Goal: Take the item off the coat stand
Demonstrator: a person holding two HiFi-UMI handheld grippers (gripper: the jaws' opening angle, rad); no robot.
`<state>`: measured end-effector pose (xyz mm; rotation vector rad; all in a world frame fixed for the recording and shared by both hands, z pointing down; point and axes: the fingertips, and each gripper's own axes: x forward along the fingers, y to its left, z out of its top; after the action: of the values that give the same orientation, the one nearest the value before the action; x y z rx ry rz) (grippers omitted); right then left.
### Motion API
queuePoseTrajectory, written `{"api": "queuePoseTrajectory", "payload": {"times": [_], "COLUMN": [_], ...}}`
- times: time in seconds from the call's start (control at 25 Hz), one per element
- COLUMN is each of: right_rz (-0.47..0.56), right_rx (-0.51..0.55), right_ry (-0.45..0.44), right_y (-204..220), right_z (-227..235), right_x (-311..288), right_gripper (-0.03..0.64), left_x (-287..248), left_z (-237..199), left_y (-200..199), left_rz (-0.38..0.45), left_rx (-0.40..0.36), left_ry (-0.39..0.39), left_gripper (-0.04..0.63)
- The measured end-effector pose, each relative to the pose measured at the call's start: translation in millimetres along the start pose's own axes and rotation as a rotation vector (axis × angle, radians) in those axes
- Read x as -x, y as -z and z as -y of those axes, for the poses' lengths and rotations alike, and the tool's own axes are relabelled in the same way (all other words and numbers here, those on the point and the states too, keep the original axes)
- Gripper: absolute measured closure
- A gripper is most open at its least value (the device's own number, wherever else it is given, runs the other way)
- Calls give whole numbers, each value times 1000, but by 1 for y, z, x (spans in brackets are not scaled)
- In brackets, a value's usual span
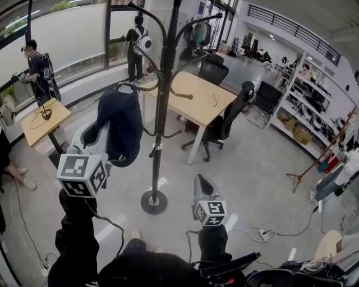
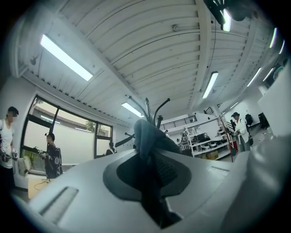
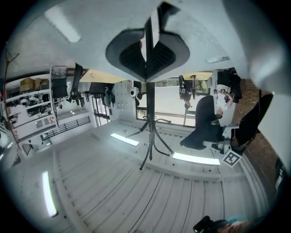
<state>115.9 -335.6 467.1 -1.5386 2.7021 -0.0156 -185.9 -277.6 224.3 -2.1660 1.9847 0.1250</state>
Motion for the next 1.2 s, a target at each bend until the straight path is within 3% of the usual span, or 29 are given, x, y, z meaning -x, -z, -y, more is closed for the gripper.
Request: {"api": "queuePoseTrajectory", "payload": {"times": [0.4, 1.2], "right_rz": [-6, -23], "right_rx": [15, 21], "right_ry": [4, 47], "right_y": [4, -3], "right_z": [1, -1], "right_x": [8, 4], "right_gripper": [615, 615], "left_x": [12, 2], "left_z": [22, 43], "left_y": [56, 143], "left_rz": [-55, -122], "left_rx": [0, 76], "left_ry": [2, 44], "left_gripper": [557, 557]}}
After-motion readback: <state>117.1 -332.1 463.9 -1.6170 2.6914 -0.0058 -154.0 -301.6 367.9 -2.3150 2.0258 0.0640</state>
